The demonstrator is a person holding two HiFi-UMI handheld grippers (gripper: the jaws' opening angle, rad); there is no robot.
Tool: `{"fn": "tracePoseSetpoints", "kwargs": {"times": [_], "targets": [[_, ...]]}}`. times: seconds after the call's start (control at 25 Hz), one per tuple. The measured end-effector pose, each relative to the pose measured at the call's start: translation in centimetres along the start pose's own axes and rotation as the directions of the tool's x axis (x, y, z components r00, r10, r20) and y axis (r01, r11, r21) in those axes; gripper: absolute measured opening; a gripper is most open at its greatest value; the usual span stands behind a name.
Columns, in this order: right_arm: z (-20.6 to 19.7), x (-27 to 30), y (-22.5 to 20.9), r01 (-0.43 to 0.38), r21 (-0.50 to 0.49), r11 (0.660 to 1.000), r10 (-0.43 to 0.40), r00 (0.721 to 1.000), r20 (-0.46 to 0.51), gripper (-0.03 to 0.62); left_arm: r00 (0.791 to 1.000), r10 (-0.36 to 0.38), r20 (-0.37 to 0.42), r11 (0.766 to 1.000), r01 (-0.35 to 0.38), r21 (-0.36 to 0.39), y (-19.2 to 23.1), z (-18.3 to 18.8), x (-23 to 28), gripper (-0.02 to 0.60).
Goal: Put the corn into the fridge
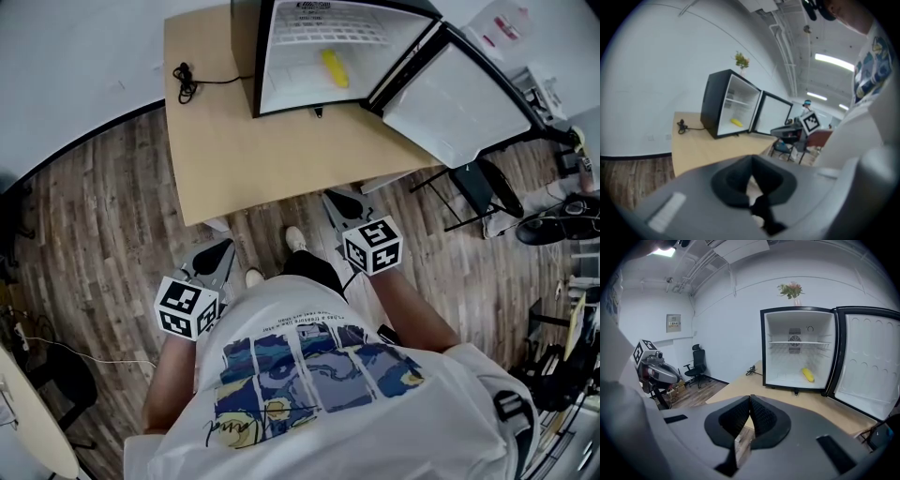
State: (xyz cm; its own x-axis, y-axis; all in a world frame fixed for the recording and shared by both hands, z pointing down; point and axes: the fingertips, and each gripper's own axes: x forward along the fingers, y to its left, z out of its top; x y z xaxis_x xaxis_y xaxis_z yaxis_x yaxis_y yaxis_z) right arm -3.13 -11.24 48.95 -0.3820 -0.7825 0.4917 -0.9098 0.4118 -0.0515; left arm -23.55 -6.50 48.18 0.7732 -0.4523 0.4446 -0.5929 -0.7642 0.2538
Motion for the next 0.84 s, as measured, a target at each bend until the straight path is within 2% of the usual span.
{"fn": "tracePoseSetpoints", "kwargs": {"times": [0.48,0.84], "targets": [[0.4,1.6,-5.2,-0.013,0.013,1.000,0.013,1.000,-0.006,0.011,1.000,0.019,-0.013,1.000,-0.019,-0.008,0.5,2.8,4.6,0.009],[3.7,4.4,-11.2,-0.035,0.000,0.999,0.035,0.999,0.011,0.012,0.999,0.037,0.017,0.999,-0.037,0.014,1.3,8.3,9.6,0.009]]}}
